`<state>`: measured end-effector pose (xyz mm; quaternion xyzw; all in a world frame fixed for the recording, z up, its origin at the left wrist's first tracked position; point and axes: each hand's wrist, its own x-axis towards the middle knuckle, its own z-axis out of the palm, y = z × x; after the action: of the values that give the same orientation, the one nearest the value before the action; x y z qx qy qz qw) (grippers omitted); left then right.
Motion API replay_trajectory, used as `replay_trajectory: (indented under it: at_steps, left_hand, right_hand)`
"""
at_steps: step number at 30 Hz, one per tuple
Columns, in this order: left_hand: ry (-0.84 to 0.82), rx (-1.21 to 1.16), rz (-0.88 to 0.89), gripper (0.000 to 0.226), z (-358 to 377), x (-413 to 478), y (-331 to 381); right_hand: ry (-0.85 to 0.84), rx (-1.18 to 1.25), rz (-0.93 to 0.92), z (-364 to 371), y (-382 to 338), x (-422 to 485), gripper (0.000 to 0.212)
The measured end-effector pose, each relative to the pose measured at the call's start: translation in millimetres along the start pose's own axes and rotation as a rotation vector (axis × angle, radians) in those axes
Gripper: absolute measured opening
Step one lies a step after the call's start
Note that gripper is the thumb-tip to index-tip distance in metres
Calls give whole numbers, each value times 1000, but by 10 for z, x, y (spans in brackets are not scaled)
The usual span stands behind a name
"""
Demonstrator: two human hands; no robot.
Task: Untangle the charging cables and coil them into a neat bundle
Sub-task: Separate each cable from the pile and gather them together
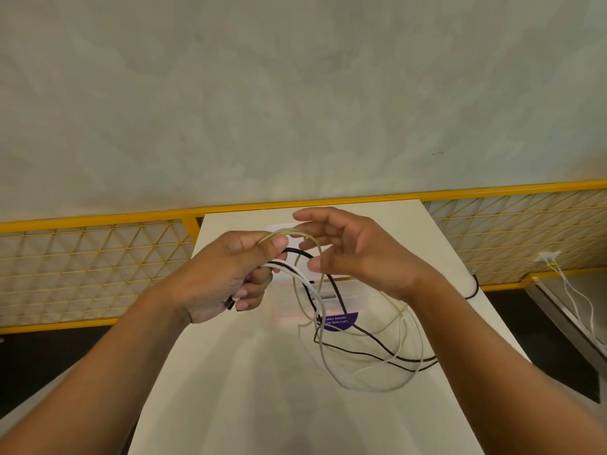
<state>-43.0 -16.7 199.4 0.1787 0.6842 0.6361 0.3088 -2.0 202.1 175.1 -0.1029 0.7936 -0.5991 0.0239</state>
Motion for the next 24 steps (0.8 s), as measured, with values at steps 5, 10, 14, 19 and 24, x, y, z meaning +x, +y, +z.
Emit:
replay_trajectory:
  at_steps: [5, 10, 14, 19, 24]
  left_hand:
    - [6, 28, -15, 34, -9, 8, -35]
    - [-19, 89, -55, 28, 3, -5, -47]
    - [-31, 117, -102, 36, 54, -1, -50]
    - [56, 50, -100, 31, 87, 29, -97]
    - [99, 29, -93, 30, 74, 53, -115]
  right_hand:
    - [42, -220, -83, 135, -136, 65, 39]
    - [100, -187, -94, 109, -132, 124, 12]
    - [142, -172, -92, 122, -91, 163, 12]
    - [183, -202, -41, 107, -35, 156, 19]
    - [245, -129, -65, 75, -106, 50, 12]
